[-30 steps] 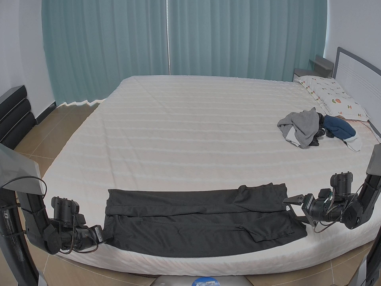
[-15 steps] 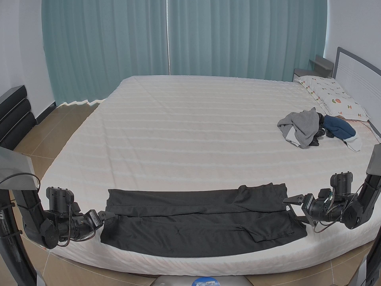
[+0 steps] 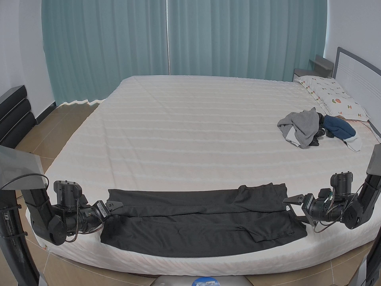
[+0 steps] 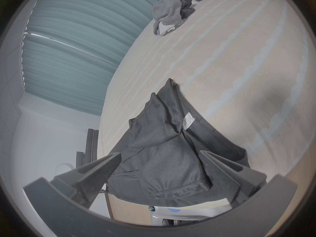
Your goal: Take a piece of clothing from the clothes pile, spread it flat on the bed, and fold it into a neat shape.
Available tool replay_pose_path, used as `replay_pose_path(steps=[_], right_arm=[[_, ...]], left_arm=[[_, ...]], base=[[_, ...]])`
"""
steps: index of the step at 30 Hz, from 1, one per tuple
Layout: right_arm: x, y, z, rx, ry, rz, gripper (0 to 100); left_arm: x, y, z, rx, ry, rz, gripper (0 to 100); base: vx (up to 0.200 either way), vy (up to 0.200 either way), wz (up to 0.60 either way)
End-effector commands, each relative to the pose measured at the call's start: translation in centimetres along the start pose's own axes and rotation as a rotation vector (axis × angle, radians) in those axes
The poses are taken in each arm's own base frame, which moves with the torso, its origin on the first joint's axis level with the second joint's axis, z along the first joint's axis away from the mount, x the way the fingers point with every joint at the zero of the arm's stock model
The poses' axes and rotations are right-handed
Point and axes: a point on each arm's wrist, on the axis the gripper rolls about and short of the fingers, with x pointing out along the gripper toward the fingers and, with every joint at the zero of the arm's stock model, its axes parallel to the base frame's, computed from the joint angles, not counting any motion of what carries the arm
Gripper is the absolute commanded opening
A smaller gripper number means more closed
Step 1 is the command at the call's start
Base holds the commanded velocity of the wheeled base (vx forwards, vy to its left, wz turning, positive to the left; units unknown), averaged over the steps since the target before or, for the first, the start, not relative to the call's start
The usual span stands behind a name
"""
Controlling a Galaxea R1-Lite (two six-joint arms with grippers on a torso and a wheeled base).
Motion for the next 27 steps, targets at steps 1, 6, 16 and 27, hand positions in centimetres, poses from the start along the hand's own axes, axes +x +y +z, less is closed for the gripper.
replay_pose_path(steps=[1,6,16,27], right_arm=[[0.0,0.0,0.0,0.000,-0.001,0.000,100],[0.0,0.0,0.0,0.001,0.000,-0.001,100],[-0.1,0.0,0.0,0.002,-0.002,0.000,100],[-0.1,-0.1,-0.1,0.004,-0.001,-0.003,100]], left_arm=[[0.9,0.7,-0.6,-0.007,0.032,0.022,100],[0.8,0.9,-0.9,-0.005,0.041,0.032,0],[0.5,2.0,-0.5,-0.012,0.004,0.095,0],[0.0,2.2,-0.5,-0.020,-0.012,0.119,0]], base=[[0.000,0.000,0.00],[0.000,0.000,0.00],[0.000,0.000,0.00],[0.000,0.000,0.00]])
